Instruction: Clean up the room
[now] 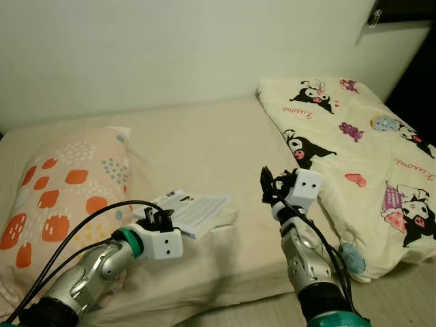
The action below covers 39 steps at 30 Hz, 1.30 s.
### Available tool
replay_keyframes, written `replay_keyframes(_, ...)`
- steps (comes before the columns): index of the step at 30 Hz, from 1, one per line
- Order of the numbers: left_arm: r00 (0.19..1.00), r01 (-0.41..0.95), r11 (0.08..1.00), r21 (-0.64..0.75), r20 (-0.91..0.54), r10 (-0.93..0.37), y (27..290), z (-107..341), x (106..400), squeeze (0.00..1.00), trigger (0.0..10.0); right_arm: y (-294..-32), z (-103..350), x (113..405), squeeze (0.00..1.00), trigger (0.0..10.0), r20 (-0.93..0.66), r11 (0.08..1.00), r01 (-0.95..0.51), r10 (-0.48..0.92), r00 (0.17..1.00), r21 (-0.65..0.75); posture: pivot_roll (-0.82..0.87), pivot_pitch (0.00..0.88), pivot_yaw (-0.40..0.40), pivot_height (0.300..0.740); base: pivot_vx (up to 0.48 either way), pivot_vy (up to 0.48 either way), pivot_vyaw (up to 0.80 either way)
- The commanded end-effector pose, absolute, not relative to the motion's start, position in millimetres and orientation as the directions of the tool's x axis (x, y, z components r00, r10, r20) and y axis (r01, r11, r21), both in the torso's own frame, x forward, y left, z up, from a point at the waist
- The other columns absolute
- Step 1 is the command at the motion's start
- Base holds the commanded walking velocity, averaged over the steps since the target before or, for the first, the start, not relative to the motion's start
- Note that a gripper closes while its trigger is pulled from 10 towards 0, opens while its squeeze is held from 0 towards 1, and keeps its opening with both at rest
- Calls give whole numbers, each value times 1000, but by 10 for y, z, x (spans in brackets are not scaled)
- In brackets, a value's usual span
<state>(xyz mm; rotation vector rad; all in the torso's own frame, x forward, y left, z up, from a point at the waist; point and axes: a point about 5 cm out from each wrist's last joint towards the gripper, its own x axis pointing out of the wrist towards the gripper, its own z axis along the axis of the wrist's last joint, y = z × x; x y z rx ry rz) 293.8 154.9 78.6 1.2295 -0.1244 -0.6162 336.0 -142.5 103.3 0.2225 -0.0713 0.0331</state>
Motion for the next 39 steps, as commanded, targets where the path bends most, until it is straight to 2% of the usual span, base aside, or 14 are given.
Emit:
replay_keyframes(1, 853, 338, 180, 924, -219, -474, 1609, 803, 2994, 0, 10000, -1434, 967, 3325, 0, 10000, 48, 975, -35, 25, 999, 219, 122, 36, 35, 675, 0, 0, 0)
replay_keyframes(3, 857, 334, 181, 925, -218, -466, 1619, 803, 3004, 0, 10000, -1436, 967, 3324, 0, 10000, 48, 975, -35, 25, 999, 219, 122, 36, 35, 670, 0, 0, 0)
replay_keyframes(7, 905, 302, 249, 920, -195, -377, 1692, 820, 3112, 0, 10000, -1450, 959, 3311, 0, 10000, 45, 976, -30, 20, 999, 217, 117, 41, 34, 650, 0, 0, 0)
replay_keyframes(17, 913, 284, 249, 926, -181, -366, 1661, 798, 3160, 0, 10000, -1446, 969, 3318, 0, 10000, 46, 976, -28, 19, 999, 216, 116, 45, 31, 630, 0, 0, 0)
replay_keyframes(21, 924, 238, 222, 946, -150, -352, 1656, 814, 3192, 0, 10000, -1448, 972, 3318, 0, 10000, 46, 976, -28, 18, 999, 216, 115, 48, 29, 630, 0, 0, 0)
replay_keyframes(25, 958, 161, 164, 973, -115, -262, 1764, 834, 3283, 0, 10000, -1447, 969, 3306, 0, 10000, 44, 976, -31, 22, 999, 215, 114, 68, 21, 630, 0, 0, 0)
replay_keyframes(30, 964, 182, 59, 982, -166, -205, 1920, 767, 3348, 0, 10000, -1444, 949, 3267, 0, 10000, 35, 977, -41, 34, 999, 209, 98, 103, 7, 630, 0, 0, 0)
replay_keyframes(34, 956, 205, 23, 979, -195, -220, 1927, 723, 3363, 0, 10000, -1444, 952, 3246, 0, 10000, 35, 978, -48, 42, 998, 204, 85, 123, 3, 630, 0, 0, 0)
replay_keyframes(37, 956, 210, 28, 977, -199, -215, 1916, 717, 3395, 0, 10000, -1450, 969, 3237, 0, 10000, 36, 979, -53, 46, 998, 199, 70, 141, -2, 630, 0, 0, 0)
replay_keyframes(39, 963, 205, 108, 973, -181, -200, 1870, 761, 3458, 0, 10000, -1455, 987, 3216, 0, 10000, 41, 980, -59, 52, 998, 193, 48, 163, -6, 630, 0, 0, 0)
